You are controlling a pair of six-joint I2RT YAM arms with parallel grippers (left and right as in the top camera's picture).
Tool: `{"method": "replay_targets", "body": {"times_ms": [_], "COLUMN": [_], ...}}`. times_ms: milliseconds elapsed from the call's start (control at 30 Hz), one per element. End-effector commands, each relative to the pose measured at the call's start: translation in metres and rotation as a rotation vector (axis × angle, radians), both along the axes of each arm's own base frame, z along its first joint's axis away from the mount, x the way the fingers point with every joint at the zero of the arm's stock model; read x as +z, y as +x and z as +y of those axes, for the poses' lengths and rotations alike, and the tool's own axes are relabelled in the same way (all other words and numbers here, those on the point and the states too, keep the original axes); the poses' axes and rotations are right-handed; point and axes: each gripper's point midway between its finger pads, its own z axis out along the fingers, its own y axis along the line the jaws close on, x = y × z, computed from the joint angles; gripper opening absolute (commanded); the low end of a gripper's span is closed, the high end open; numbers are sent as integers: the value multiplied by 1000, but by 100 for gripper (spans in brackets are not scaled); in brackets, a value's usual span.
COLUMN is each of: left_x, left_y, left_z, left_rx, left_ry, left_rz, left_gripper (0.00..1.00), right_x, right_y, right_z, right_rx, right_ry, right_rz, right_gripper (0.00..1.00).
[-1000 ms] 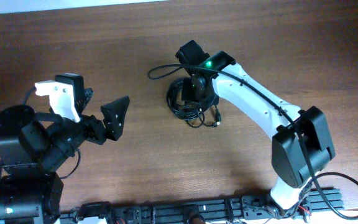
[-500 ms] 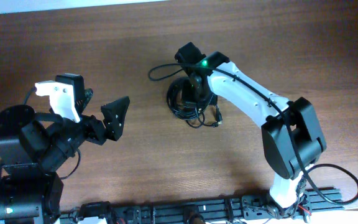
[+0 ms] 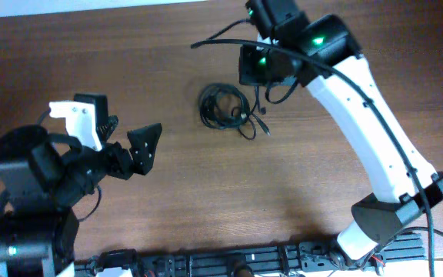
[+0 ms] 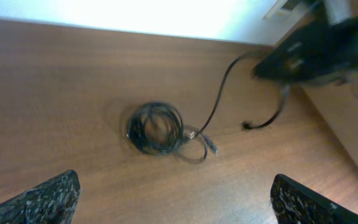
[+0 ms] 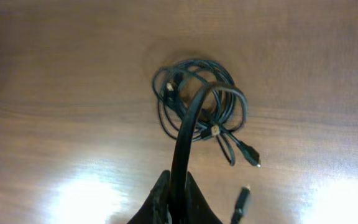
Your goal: Untangle cables
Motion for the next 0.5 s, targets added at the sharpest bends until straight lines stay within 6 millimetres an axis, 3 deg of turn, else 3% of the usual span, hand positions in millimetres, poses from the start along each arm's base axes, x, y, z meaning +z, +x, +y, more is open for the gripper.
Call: {"method": "replay_targets", "body": {"times_ms": [0, 133, 333, 467], "left_x": [-13, -32, -59, -70], "left_y": [12, 22, 31, 35], "left_z": [-4, -22, -46, -54], "left_rx": [-24, -108, -185, -221], "left_ry": [-21, -64, -60, -45], "left_rz": [76, 170, 277, 303], "left_gripper": [99, 99, 99, 99], "right_x": [58, 104, 157, 181], "right_y": [-5, -14, -30, -34], "right_z": [-3, -3, 6, 5], "right_rx": [73, 178, 343, 362], "right_ry": [13, 24, 67, 71], "right_rz": [-149, -282, -459, -548], "right_gripper": [4, 4, 4, 4]}}
